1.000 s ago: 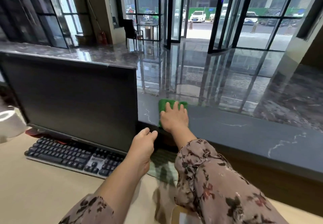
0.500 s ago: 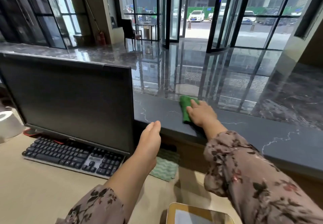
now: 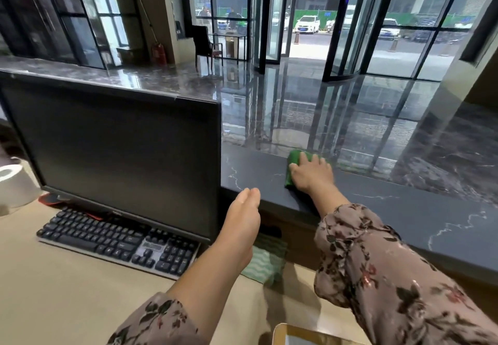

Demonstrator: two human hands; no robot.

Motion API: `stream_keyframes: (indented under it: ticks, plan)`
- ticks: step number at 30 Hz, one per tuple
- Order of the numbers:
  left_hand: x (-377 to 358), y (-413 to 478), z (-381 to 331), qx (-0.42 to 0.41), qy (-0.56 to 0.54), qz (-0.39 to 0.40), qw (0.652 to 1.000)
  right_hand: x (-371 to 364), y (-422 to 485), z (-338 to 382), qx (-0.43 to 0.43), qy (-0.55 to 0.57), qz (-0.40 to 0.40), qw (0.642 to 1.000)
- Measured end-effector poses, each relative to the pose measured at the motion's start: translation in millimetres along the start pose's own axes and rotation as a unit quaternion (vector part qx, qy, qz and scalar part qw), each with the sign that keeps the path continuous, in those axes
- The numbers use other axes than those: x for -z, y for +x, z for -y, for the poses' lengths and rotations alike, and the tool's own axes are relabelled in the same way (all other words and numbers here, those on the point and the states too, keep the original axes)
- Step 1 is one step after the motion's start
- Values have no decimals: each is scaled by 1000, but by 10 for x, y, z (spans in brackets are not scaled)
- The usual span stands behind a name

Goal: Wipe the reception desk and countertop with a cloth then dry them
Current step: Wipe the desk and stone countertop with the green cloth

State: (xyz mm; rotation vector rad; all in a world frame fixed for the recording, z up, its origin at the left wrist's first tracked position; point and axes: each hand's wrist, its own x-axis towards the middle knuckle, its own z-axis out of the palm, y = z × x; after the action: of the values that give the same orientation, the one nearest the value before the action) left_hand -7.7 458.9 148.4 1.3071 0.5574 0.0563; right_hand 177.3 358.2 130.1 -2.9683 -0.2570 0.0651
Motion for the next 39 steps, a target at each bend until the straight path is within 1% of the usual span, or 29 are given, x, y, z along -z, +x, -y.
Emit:
stream_keyframes:
  ticks: [4, 7, 11, 16, 18, 20, 26, 28, 32, 36, 39]
  plan:
    - [82, 27, -8, -24, -3, -13, 1000, -44, 96, 669, 141, 11, 52, 989]
    - [128, 48, 13, -33, -12, -28, 999, -69, 80, 883, 230, 2, 79, 970]
    - [96, 35, 55, -24, -28, -51, 998, -81, -153, 837, 269, 19, 82, 959]
    - [-109, -46, 106, -34, -30, -97, 994, -88, -617, 565, 306, -13, 24, 952]
    - [-214, -89, 124, -39, -25, -122, 991, -132, -780, 427, 313, -54, -15, 948]
    - [-319, -137, 146, -38, -16, -130, 991, -195, -898, 262, 311, -83, -44, 946]
    - [-715, -369, 210, -53, 3, -116, 992, -291, -1086, -536, 285, -114, -132, 942]
    - [-811, -410, 216, -55, 4, -115, 992, -266, -1136, -755, 297, -125, -157, 934]
    - [-1120, -534, 298, -38, 38, -110, 993, -157, -1290, -1319, 283, -130, -168, 935]
    - [-1492, -652, 394, -29, 66, -94, 993, -62, -1421, -1880, 267, -115, -155, 944]
    - [-1805, -738, 467, -39, 98, -81, 991, 50, -1539, -2308, 235, -105, -140, 956]
